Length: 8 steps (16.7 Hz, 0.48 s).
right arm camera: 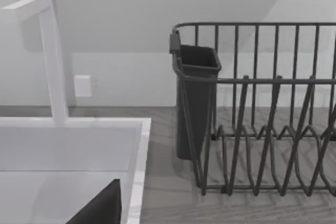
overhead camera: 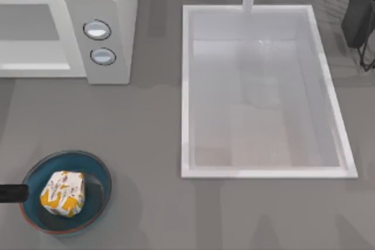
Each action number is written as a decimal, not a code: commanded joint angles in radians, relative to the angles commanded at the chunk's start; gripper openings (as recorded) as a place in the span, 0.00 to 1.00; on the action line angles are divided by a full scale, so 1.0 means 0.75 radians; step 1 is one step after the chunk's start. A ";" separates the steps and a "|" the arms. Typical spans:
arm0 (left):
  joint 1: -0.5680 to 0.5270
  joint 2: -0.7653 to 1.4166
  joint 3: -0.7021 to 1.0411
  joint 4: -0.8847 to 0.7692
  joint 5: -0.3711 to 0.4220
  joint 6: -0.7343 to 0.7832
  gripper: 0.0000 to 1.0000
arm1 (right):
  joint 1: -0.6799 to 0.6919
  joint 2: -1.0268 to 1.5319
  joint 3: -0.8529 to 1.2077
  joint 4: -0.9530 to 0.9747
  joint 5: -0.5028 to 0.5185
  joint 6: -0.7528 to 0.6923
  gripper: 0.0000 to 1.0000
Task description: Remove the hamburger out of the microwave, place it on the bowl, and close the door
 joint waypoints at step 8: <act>0.148 -0.071 0.035 -0.112 0.147 -0.001 0.00 | 0.000 0.000 0.000 0.000 0.000 0.000 1.00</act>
